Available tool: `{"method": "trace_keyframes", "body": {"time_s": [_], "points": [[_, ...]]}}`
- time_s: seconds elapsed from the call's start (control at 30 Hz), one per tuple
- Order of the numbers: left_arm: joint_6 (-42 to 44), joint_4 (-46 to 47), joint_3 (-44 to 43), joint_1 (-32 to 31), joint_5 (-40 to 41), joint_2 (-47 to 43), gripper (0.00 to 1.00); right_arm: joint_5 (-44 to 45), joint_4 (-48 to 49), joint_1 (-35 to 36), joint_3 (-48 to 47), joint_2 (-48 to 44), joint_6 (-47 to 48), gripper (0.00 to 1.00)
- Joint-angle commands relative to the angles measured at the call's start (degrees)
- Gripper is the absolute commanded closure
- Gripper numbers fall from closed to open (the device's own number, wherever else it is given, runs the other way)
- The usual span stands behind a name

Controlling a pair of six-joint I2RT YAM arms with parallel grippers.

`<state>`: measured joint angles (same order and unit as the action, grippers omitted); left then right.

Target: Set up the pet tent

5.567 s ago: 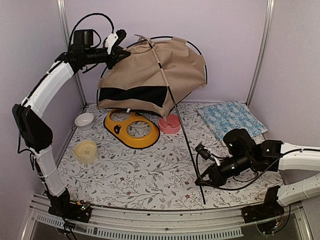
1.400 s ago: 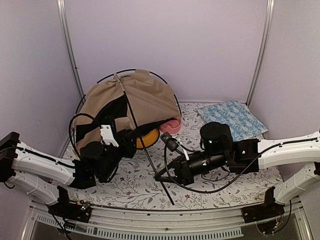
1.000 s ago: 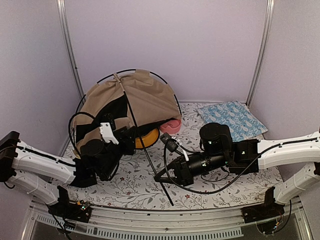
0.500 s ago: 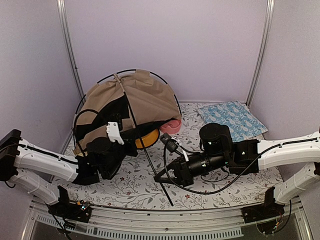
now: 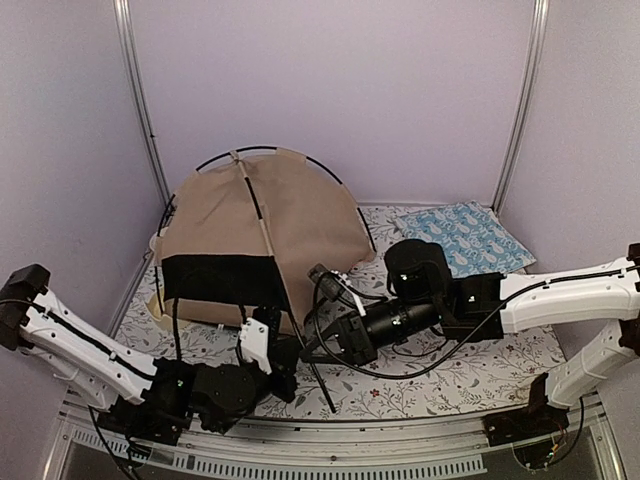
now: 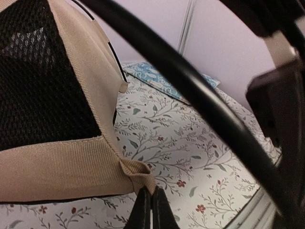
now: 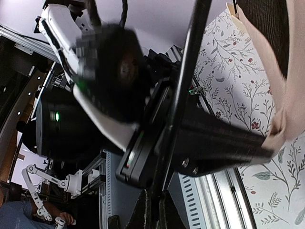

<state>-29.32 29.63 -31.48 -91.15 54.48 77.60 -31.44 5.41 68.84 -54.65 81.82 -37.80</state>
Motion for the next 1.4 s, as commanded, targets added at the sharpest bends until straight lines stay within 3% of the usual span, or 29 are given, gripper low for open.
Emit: {"method": "trace_keyframes", "body": {"time_s": [0.0, 0.23, 0.5, 0.63, 0.97, 1.37], "points": [[-18.59, -21.74, -3.57, -10.43, 3.43, 4.24, 1.0, 1.69, 10.53, -2.11, -6.79, 2.77, -0.21, 1.0], [-40.35, -42.3, -9.76, -19.56, 9.21, 9.7, 1.0, 6.76, 14.79, -4.26, -12.68, 8.26, -0.12, 1.0], [-51.83, -54.04, -13.85, -22.21, 11.45, 12.43, 1.0, 10.01, 19.43, -5.91, -14.25, 13.16, 0.23, 1.0], [-50.72, -53.2, -12.97, -22.22, 12.79, 9.71, 1.0, 10.53, 22.91, -5.83, -12.29, 13.64, -0.45, 1.0], [-33.75, -39.73, -10.38, -22.14, 12.77, 3.63, 1.0, 19.31, 27.87, -3.6, -7.58, 13.37, 1.2, 1.0], [-31.55, -37.27, -9.21, -22.14, 13.78, -1.01, 1.0, 22.67, 32.42, -2.56, -2.65, 13.19, 1.91, 1.0]]}}
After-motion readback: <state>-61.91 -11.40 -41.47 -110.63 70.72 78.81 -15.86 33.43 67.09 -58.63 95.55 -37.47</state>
